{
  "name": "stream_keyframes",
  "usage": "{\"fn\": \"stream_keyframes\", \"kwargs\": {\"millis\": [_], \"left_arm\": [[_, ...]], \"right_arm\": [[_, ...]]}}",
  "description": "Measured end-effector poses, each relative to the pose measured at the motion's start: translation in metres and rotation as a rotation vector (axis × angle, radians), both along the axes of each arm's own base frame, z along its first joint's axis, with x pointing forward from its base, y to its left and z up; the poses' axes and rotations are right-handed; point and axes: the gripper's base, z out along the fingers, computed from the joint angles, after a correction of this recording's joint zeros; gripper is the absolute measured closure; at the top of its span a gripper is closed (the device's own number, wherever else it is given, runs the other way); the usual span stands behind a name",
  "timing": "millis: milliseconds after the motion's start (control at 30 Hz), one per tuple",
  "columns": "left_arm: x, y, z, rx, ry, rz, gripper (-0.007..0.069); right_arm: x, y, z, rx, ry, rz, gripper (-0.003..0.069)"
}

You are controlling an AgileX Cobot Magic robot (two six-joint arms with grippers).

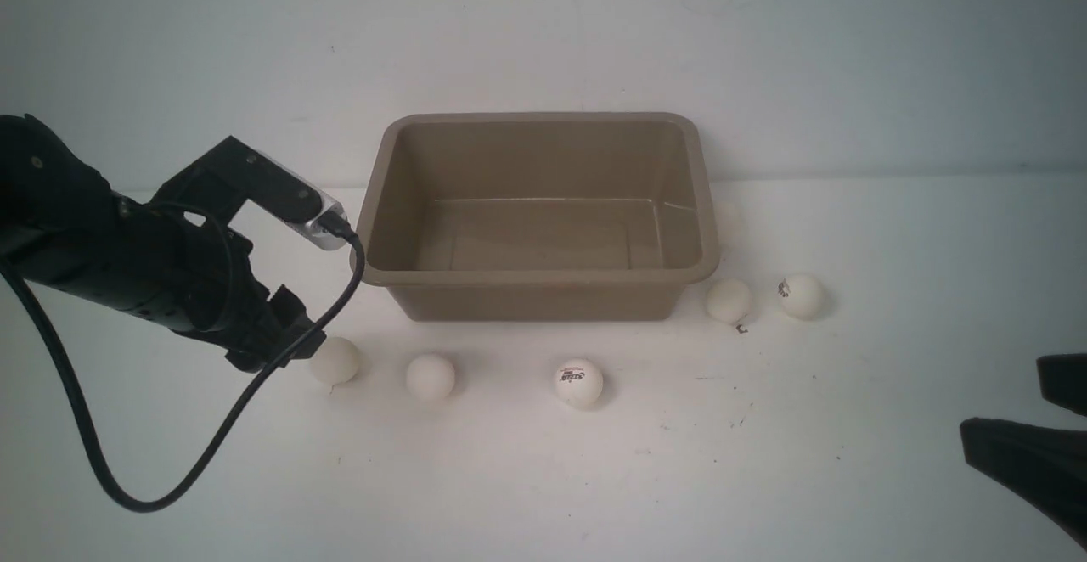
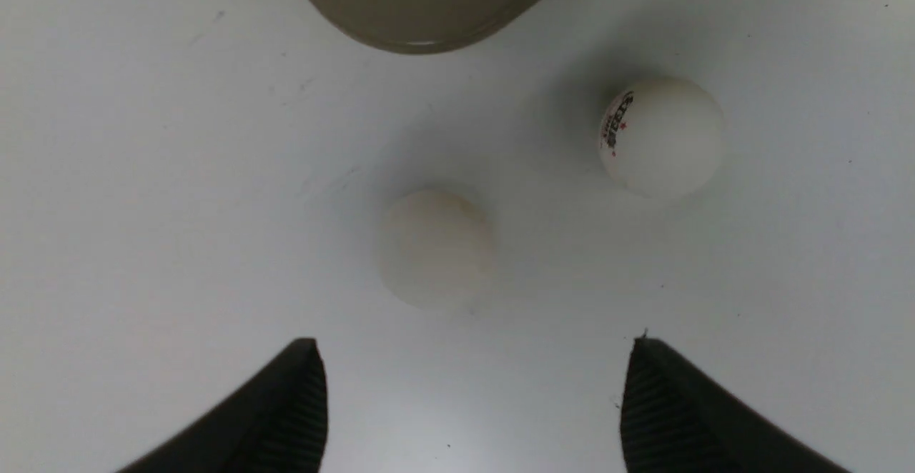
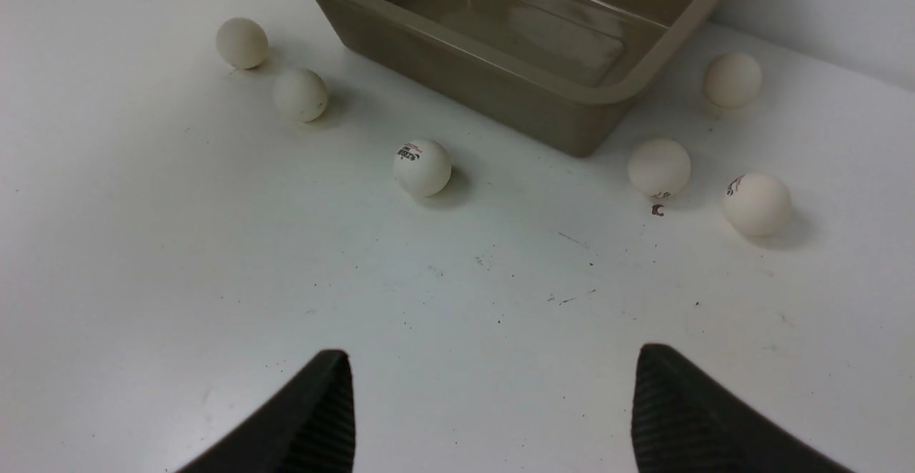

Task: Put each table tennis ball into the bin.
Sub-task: Use the left arm to clamp the table tennis ball closest to it

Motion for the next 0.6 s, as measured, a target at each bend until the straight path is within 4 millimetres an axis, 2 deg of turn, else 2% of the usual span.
{"fn": "stream_keyframes", "kwargs": {"millis": [267, 367, 533, 600], "left_arm": [[0.001, 0.000, -0.002, -0.019, 0.020, 0.038, 0.0132], [0.005, 0.000, -0.010, -0.022, 0.046, 0.044, 0.0132], [0.014, -0.002, -0.039, -0.048, 0.128, 0.067, 0.0132], [0.016, -0.002, -0.042, -0.053, 0.134, 0.067, 0.0132]], "right_arm": [[0.000, 0.000, 0.000, -0.001, -0.002, 0.002, 0.0186], [0.000, 0.000, 0.000, 0.006, -0.001, 0.002, 0.0186], [0.000, 0.001, 0.001, 0.013, -0.001, 0.005, 0.0186], [0.000, 0.001, 0.001, 0.013, -0.001, 0.005, 0.0186]]}}
